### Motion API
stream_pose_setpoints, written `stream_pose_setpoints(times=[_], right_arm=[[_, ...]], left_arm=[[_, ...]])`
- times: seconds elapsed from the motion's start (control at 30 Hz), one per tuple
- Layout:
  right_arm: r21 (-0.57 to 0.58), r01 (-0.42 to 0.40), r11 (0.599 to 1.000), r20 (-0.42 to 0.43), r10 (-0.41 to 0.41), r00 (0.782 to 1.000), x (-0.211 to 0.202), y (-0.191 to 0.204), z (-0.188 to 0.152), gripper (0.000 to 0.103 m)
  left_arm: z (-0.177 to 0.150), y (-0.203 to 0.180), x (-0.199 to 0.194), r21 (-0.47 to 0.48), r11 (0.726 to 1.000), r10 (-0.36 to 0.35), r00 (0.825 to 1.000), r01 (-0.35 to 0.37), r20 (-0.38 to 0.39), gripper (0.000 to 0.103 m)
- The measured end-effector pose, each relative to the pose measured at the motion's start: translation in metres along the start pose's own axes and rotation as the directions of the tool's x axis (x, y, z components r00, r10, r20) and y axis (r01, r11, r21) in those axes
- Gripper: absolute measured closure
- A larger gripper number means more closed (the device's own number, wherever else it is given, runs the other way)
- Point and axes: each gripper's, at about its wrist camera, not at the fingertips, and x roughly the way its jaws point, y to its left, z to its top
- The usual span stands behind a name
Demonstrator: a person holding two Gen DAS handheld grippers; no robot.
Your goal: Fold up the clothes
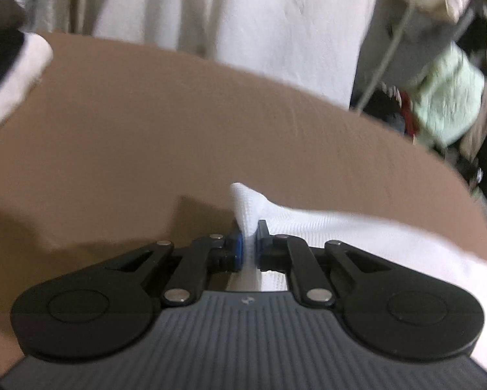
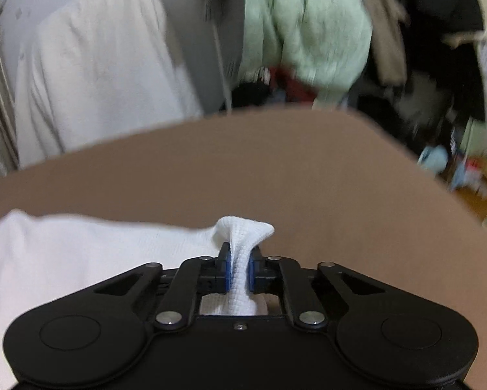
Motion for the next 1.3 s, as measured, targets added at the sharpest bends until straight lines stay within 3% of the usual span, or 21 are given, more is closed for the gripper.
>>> stream_pose_setpoints(times=[0.07,0.23,0.33,0.4,0.43,0.47,0.5,0.53,0.6,0.67,0.8,0.97,1.1,1.23,1.3], right_arm=[[-0.023,0.032,0.999,0.060,-0.031,0.998,-0.006,0.001,0.010,0.095],[-0.097,0.073,0.993,-0.002,-0.074,0.997,0.021,0.004,0.003,0.095],[-0.073,0.074,0.995,-0.043,-0.077,0.996,0.031,0.001,-0.002,0.094],[-0.048,0.081,0.996,-0.062,-0.084,0.995,0.036,-0.001,-0.003,0.093],[-0.038,0.094,0.995,-0.066,-0.097,0.993,0.036,-0.002,-0.004,0.091],[-0.036,0.143,0.989,-0.050,-0.145,0.988,0.030,0.000,-0.004,0.078],[-0.032,0.192,0.981,-0.035,-0.193,0.981,0.024,0.002,-0.003,0.067],[-0.028,0.240,0.970,-0.019,-0.241,0.970,0.018,0.004,-0.003,0.049],[-0.018,0.323,0.946,0.009,-0.323,0.946,0.005,0.008,-0.002,0.041],[0.003,0.303,0.953,0.016,-0.303,0.953,-0.015,0.019,-0.001,0.041],[0.084,0.165,0.983,-0.047,-0.161,0.986,-0.063,0.042,-0.005,0.041],[0.180,0.114,0.977,-0.106,-0.096,0.990,-0.101,0.062,-0.039,0.037],[0.257,0.078,0.963,-0.148,-0.040,0.988,-0.131,0.077,-0.065,0.037],[0.335,0.045,0.941,-0.186,0.019,0.982,-0.162,0.092,-0.092,0.037],[0.274,0.050,0.961,-0.228,0.015,0.973,-0.167,0.106,-0.105,0.037]], left_arm=[[0.006,0.001,-0.005,0.001,1.000,-0.012,1.000,0.012,0.006,0.095],[-0.021,-0.006,0.033,0.078,0.990,0.122,0.991,-0.118,-0.050,0.091],[-0.017,-0.010,0.013,0.040,0.990,0.139,0.990,-0.139,-0.009,0.090],[-0.009,-0.016,-0.003,0.058,0.980,0.190,0.981,-0.191,0.035,0.089],[-0.006,-0.020,-0.015,0.062,0.974,0.215,0.974,-0.219,0.063,0.080],[-0.005,-0.021,-0.026,0.051,0.972,0.224,0.972,-0.228,0.075,0.056],[-0.004,-0.023,-0.037,0.038,0.972,0.226,0.970,-0.230,0.086,0.043],[-0.005,-0.025,-0.048,0.016,0.979,0.202,0.976,-0.204,0.087,0.034],[-0.010,-0.030,-0.065,0.006,0.989,0.148,0.988,-0.148,0.045,0.034],[-0.022,-0.041,-0.074,0.031,0.990,0.140,0.990,-0.139,-0.020,0.033],[-0.063,-0.053,-0.097,0.024,0.987,0.161,0.981,-0.159,-0.108,0.030],[-0.112,-0.068,-0.109,-0.032,0.996,0.071,0.969,-0.081,-0.235,0.030],[-0.145,-0.094,-0.120,0.039,0.999,0.045,0.967,-0.037,-0.250,0.030],[-0.165,-0.120,-0.133,0.095,0.994,-0.025,0.968,0.050,-0.251,0.030],[-0.177,-0.131,-0.134,0.167,0.985,-0.001,0.965,0.047,-0.264,0.026]])
